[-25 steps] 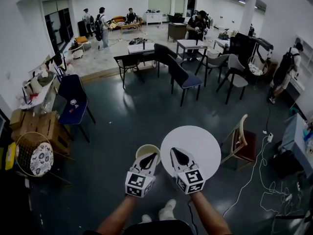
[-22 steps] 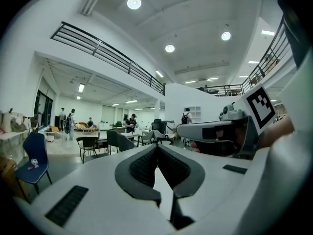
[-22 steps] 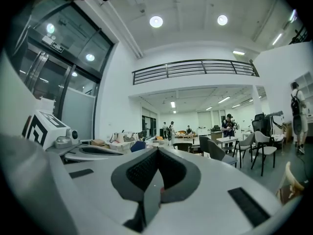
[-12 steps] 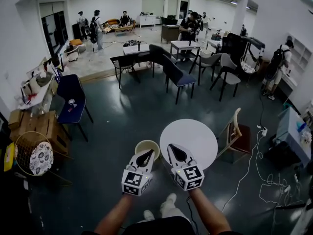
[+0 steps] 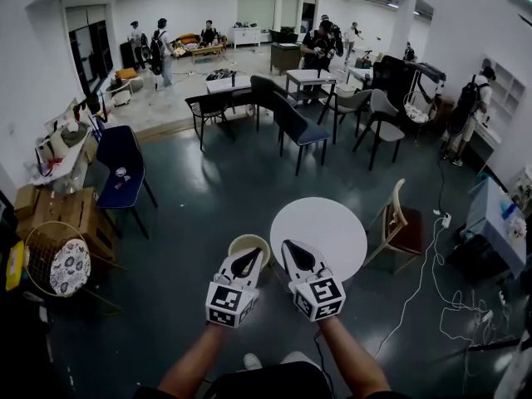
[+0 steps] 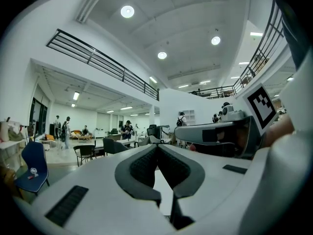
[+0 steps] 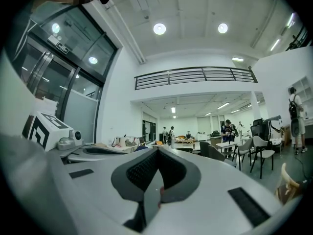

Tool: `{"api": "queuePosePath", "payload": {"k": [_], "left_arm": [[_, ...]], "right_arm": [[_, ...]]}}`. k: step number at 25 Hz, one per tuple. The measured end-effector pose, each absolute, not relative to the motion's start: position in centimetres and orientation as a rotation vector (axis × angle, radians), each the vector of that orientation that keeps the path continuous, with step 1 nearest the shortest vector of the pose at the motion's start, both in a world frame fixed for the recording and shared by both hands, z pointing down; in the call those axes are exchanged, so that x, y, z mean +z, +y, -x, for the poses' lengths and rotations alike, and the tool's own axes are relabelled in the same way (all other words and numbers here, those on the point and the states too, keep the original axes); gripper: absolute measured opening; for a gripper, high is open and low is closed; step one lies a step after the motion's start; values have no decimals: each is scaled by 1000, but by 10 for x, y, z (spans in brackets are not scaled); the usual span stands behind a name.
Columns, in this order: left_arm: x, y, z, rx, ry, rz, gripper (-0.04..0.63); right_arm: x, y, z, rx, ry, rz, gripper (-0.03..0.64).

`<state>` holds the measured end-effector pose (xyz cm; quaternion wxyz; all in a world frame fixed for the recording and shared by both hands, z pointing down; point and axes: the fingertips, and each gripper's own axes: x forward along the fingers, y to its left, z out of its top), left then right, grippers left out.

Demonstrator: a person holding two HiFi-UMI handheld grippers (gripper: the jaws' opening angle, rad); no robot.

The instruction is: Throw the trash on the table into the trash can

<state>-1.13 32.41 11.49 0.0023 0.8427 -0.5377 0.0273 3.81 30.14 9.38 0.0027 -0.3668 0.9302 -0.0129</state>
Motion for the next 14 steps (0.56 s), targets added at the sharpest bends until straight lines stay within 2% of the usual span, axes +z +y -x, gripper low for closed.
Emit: {"api": "queuePosePath", "payload": {"k": [14], "left_arm": [[106, 315, -34, 48, -1672, -2618, 15]], "right_arm": [[87, 300, -82, -32, 2950, 1131, 12]]}}
